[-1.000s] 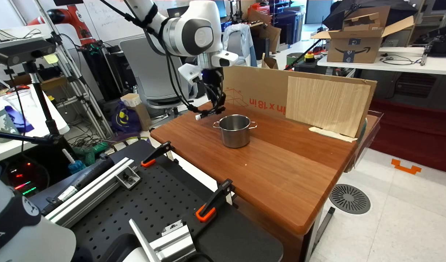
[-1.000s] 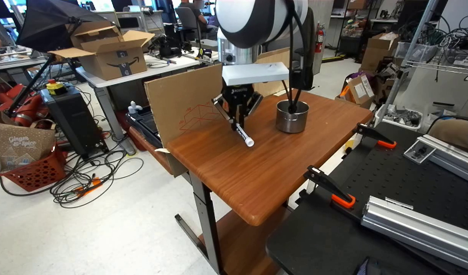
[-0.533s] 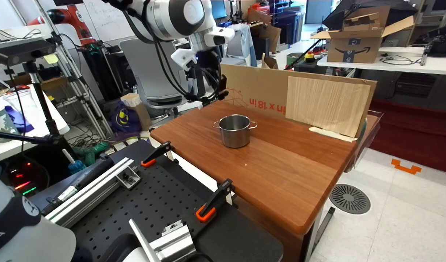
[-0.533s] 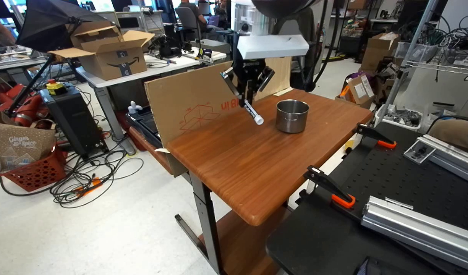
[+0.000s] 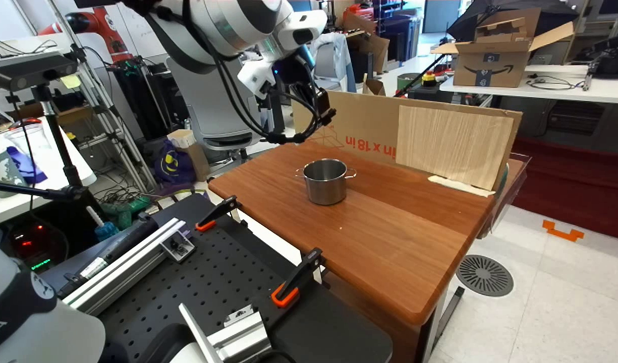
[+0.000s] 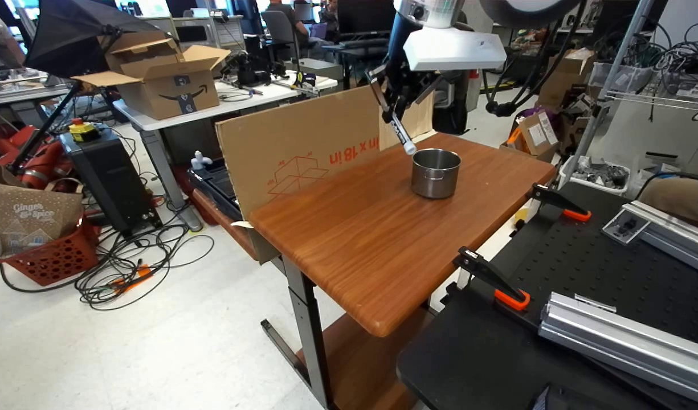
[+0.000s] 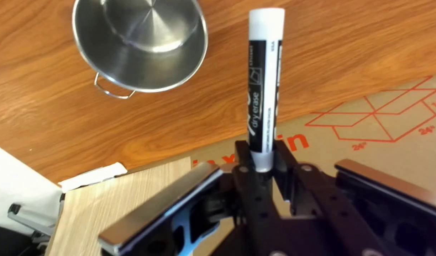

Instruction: Put the black marker inside the silver pot

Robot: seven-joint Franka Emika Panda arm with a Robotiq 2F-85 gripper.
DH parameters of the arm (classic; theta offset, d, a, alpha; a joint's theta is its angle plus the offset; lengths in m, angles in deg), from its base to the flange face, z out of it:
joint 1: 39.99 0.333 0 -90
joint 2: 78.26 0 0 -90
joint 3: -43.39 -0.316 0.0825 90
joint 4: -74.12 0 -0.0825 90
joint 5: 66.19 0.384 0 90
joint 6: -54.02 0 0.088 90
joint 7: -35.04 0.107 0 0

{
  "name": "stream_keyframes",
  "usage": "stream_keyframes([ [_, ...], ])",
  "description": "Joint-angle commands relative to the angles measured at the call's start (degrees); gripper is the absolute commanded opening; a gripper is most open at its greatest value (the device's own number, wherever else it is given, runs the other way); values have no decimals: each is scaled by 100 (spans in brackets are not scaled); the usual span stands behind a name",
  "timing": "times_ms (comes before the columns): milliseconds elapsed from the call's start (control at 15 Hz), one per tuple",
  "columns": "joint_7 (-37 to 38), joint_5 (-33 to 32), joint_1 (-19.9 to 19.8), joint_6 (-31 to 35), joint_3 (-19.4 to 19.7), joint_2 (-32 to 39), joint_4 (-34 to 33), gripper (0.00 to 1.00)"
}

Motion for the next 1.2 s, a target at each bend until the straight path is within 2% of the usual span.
stream_keyframes([
  [0,1426,-1607,629,549,1140,-133,-2,5],
  [200,2601,-2900,989,601,1837,-118,-226,5],
  [400,3639,-3936,1265,485,2129,-99,-350,5],
  [733,5249,-5431,1567,107,2162,-83,-309,5],
  [1133,6432,-6474,1612,-305,2029,-51,-67,5],
])
